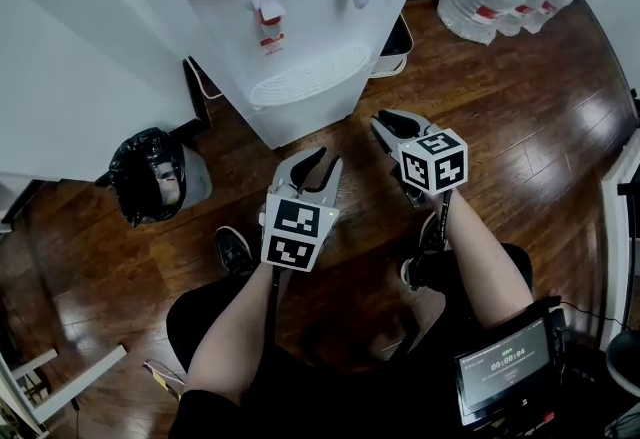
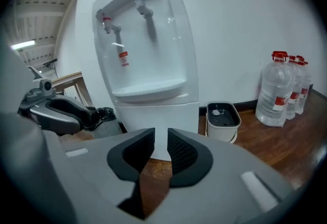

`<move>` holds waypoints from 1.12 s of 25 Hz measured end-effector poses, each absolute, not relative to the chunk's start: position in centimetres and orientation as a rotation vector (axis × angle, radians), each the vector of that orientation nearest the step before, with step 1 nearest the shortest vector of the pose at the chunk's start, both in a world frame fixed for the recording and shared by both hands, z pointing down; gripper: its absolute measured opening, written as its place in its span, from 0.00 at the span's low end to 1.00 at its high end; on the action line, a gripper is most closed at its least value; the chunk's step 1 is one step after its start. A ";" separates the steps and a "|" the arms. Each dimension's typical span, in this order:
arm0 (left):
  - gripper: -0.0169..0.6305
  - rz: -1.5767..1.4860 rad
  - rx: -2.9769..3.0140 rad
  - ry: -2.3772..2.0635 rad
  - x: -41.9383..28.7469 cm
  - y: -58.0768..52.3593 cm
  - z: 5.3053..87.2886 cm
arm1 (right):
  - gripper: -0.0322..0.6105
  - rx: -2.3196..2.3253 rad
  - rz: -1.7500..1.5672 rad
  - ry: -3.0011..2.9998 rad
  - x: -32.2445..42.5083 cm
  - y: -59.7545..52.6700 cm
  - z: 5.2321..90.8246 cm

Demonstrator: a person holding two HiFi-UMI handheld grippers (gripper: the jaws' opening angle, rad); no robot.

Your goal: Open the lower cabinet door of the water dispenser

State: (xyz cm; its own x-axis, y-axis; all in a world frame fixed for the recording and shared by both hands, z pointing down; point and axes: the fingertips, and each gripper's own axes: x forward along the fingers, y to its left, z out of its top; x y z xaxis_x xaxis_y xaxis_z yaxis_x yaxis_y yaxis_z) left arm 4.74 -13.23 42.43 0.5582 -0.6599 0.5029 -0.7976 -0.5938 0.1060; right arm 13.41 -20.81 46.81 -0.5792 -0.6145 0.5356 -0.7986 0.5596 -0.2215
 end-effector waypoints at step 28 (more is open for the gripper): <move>0.27 0.823 2.396 -0.851 7.8 -16.6 46.8 | 0.55 0.432 0.209 -2.342 12.3 -33.0 55.7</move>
